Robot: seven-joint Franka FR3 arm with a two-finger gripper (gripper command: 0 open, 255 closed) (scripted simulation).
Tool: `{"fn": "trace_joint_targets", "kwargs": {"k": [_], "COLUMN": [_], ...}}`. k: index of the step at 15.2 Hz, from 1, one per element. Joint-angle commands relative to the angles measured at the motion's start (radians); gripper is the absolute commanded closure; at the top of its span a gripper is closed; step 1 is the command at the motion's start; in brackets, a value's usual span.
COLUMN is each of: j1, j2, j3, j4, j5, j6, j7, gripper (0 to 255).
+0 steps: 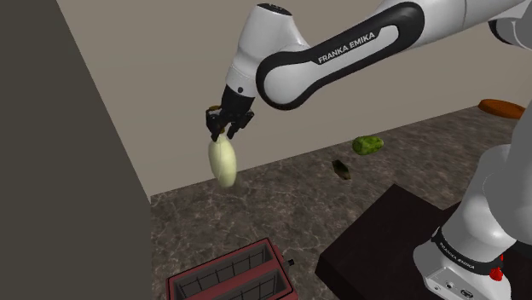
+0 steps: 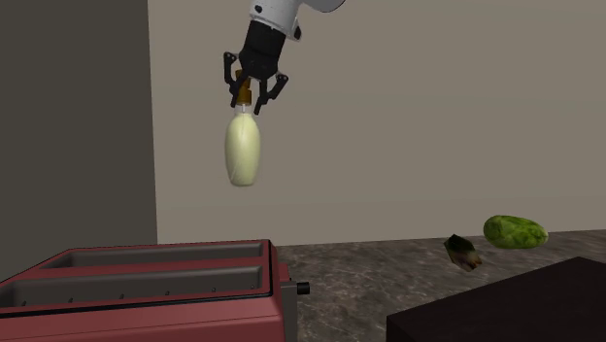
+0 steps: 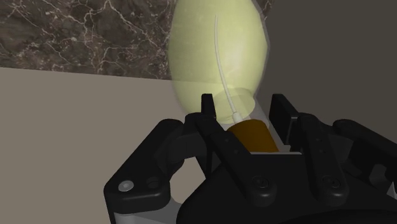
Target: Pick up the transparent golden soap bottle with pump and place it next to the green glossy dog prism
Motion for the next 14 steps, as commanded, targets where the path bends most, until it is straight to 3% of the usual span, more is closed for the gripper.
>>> {"fn": "trace_joint_targets", "kwargs": {"k": [1,13,14], "j1": [-0.001,-0.003,-0.014], "j2": [-0.013,-0.050,-0.082], "j3": [0.001,0.002,-0.004], "j4": [0.016,0.128,0.090], "j5": [0.005,0.019,0.038], "j6": [-0.027,-0.176,-0.169], "j7": [-0.003,-0.011,-0.037], "gripper": [255,255,255]}}
